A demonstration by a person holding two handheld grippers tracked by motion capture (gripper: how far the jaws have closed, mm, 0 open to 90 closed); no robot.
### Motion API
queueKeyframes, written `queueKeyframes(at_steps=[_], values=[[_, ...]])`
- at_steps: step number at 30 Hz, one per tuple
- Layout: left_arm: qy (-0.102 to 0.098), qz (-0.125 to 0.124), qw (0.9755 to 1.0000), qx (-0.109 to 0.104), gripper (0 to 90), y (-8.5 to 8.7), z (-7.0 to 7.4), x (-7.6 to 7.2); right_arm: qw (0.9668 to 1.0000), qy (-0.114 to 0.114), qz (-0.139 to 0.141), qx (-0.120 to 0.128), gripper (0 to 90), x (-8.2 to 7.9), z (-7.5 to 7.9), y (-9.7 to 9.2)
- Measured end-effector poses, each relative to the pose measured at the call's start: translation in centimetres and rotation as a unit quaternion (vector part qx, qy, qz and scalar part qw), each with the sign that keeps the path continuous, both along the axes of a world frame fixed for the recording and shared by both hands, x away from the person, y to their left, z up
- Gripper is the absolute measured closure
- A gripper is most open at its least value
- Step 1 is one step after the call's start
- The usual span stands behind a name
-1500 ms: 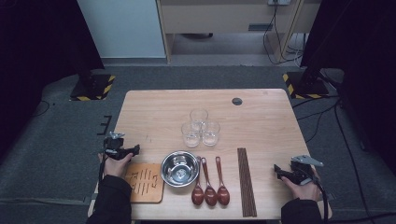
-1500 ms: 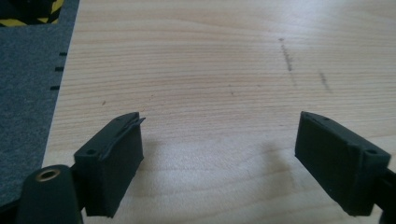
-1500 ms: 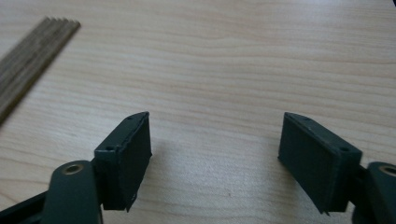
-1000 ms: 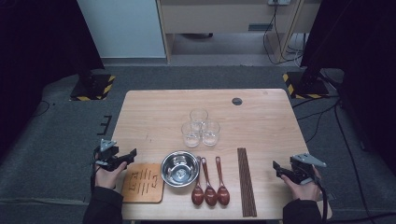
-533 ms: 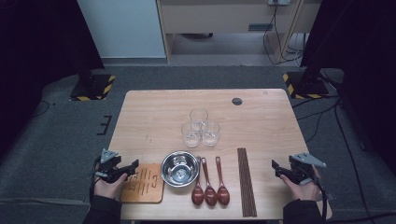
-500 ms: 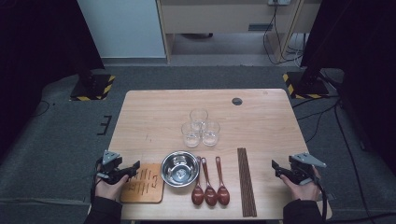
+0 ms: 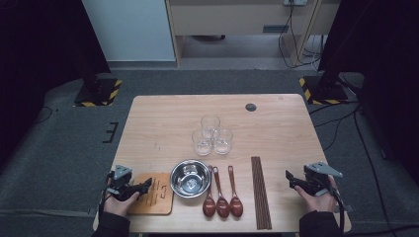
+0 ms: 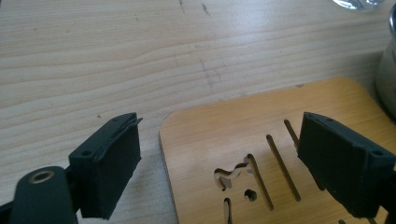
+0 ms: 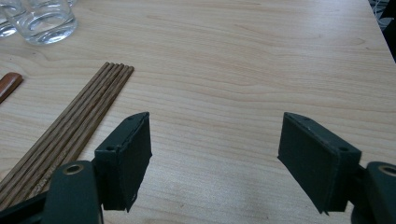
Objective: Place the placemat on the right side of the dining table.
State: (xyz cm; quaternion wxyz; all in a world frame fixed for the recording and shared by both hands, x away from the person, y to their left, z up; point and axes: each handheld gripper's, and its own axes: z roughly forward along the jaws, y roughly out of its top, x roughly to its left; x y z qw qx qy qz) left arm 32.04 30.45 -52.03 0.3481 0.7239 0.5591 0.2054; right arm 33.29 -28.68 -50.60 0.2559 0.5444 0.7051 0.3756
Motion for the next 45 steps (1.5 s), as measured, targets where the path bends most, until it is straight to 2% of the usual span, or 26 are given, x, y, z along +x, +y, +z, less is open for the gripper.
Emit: queueKeyframes(at_steps=[7,14,20,21,27,31,36,43,45], values=[[0.008,-0.003,1.0,0.004,11.2,-0.2,-0.3,0.1,1.0,-0.001,0.003,-0.002,25.5,0.0,0.1,0.0],[0.018,-0.009,0.9998,-0.002,10.2,-0.6,-0.7,0.2,1.0,0.003,0.006,-0.004,25.5,0.0,0.0,0.1],[0.022,-0.004,0.9997,-0.005,8.0,-0.5,-0.9,0.3,1.0,0.004,0.004,-0.003,25.4,0.1,0.0,0.2],[0.024,-0.002,0.9997,-0.01,7.3,-0.4,-1.0,0.3,1.0,0.005,0.006,-0.004,25.3,0.1,0.0,0.2],[0.021,0.0,0.9997,-0.012,7.5,-0.3,-1.0,0.3,0.9999,0.004,0.01,-0.006,25.4,0.2,0.1,0.5],[0.017,0.01,0.9996,-0.02,13.6,0.1,-1.0,0.2,0.9999,0.002,0.012,-0.006,25.4,0.3,0.2,0.7],[0.016,0.01,0.9996,-0.02,14.5,0.2,-1.0,0.1,0.9999,0.001,0.015,-0.006,25.3,0.4,0.4,1.0],[-0.002,-0.001,0.9999,-0.017,12.8,0.4,-1.3,0.0,0.9995,-0.013,0.028,-0.004,25.4,0.6,1.5,2.0],[0.002,-0.001,0.9998,-0.018,12.8,0.4,-1.3,0.0,0.9992,-0.019,0.035,-0.005,25.5,0.7,2.0,2.6]])
